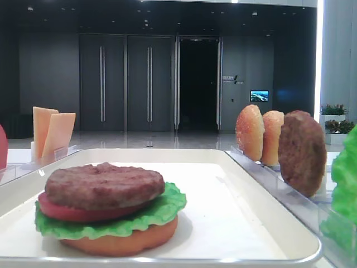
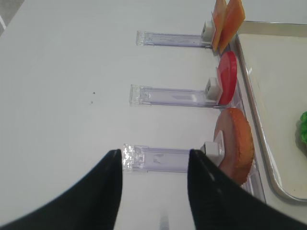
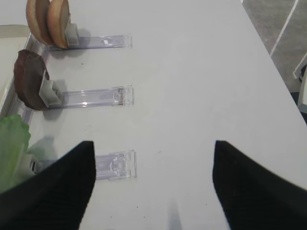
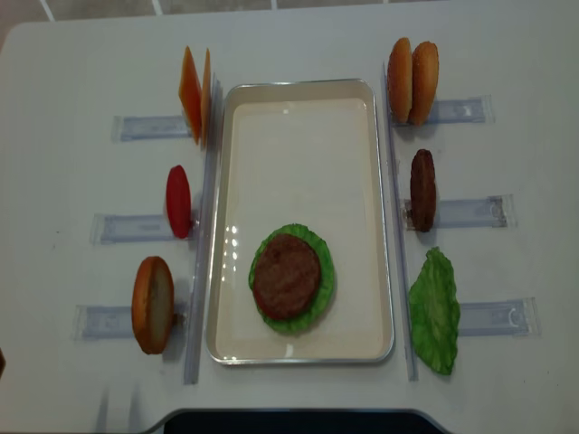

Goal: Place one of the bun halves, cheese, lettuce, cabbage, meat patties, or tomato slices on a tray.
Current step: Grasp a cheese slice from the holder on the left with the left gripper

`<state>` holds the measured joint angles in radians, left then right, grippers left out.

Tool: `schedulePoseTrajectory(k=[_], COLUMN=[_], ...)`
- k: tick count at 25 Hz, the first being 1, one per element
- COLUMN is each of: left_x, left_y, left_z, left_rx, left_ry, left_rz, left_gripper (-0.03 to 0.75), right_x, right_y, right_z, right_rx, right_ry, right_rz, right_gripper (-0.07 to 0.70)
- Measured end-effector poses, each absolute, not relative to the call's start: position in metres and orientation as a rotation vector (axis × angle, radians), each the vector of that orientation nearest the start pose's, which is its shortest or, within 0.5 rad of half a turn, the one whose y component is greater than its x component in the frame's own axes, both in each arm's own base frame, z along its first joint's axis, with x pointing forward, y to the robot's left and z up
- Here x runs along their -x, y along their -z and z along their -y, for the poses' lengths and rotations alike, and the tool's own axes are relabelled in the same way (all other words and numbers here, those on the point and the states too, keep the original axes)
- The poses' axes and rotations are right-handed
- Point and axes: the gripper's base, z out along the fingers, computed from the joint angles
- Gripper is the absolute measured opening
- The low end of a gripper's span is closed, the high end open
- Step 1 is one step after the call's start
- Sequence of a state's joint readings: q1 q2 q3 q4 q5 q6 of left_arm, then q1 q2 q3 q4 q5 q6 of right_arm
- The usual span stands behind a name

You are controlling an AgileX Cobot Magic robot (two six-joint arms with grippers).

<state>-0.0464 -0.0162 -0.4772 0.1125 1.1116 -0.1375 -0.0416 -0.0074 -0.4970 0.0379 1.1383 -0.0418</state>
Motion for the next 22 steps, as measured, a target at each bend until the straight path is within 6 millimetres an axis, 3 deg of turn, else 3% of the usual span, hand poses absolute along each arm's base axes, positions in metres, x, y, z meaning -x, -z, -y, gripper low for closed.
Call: schedulePoseTrajectory(k=[22], left_x=[0.0035], left_y=[-0.2673], left_z=[-0.0097], left_rx=[0.103], left_ry=[-0.033], left_rz=[-2.117], left_gripper=[0.344], right_x=[0.009], right_y=[-0.2703], right_z=[-0.0035], right_rx=[0.004], right_ry=[0.004], right_rz=[-2.117], right_gripper=[0.515])
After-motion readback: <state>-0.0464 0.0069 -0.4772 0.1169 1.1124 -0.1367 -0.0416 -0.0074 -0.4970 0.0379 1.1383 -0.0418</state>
